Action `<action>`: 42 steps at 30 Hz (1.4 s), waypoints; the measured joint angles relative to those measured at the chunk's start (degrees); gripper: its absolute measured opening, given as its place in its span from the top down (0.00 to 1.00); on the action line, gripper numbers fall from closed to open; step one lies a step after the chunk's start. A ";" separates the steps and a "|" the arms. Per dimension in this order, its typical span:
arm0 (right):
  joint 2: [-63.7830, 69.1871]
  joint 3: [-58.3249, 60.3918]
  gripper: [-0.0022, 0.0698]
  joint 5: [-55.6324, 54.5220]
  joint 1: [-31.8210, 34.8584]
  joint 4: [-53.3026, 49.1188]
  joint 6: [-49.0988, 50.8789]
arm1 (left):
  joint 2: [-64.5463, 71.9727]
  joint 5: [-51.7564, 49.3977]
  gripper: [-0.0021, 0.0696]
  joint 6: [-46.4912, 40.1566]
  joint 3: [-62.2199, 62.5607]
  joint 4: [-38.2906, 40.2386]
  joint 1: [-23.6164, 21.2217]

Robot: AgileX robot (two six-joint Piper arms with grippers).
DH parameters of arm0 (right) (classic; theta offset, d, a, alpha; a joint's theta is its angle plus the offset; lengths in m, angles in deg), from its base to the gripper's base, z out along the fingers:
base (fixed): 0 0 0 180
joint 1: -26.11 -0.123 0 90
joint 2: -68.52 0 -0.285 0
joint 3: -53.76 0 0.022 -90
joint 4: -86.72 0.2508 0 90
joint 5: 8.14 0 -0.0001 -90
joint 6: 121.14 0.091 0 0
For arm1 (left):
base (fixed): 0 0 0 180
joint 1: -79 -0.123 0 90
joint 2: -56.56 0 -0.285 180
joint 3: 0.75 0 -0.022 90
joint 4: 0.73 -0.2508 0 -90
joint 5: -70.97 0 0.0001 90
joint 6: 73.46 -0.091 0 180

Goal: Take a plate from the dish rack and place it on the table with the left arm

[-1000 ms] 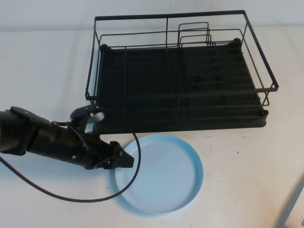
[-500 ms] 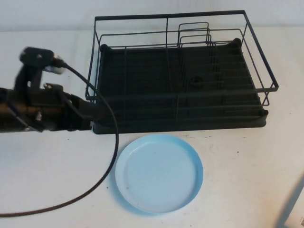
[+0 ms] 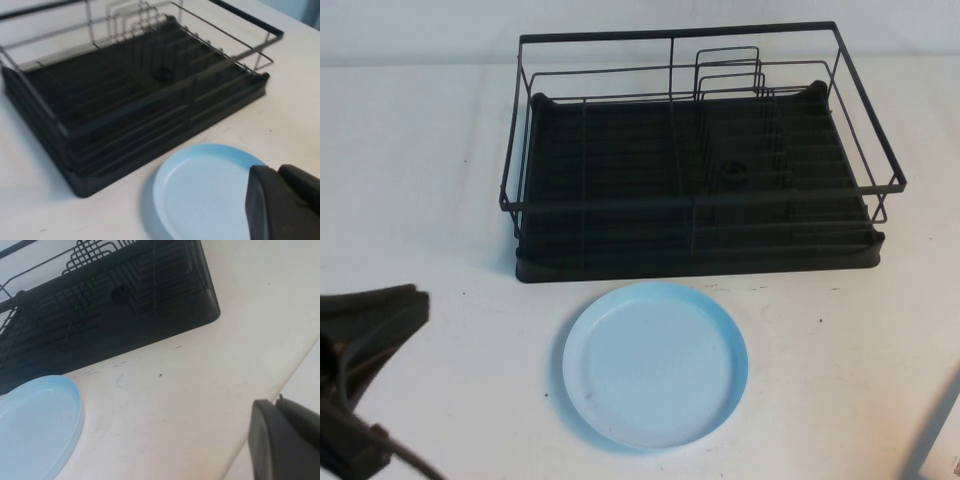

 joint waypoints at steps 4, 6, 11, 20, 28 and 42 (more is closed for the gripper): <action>0.00 0.00 1.00 0.00 0.00 0.00 0.00 | -8.94 0.13 0.97 14.50 -1.25 -12.67 0.00; 0.00 0.00 1.00 0.00 0.00 0.00 0.00 | -12.40 0.43 0.97 22.01 -2.83 -18.82 0.00; 0.00 0.00 1.00 0.00 0.00 0.00 0.00 | -19.05 6.04 0.97 36.27 -9.23 -30.83 0.00; 0.00 0.00 1.00 0.00 0.00 0.00 0.00 | -33.15 24.83 0.97 56.07 -28.02 -45.59 -1.72; 0.00 0.00 1.00 0.00 0.00 0.00 0.00 | -35.45 25.83 0.97 57.90 -37.89 -45.04 -7.49; 0.00 0.00 1.00 0.00 0.00 0.00 0.00 | -35.45 19.46 0.97 51.06 -38.01 -46.25 -7.49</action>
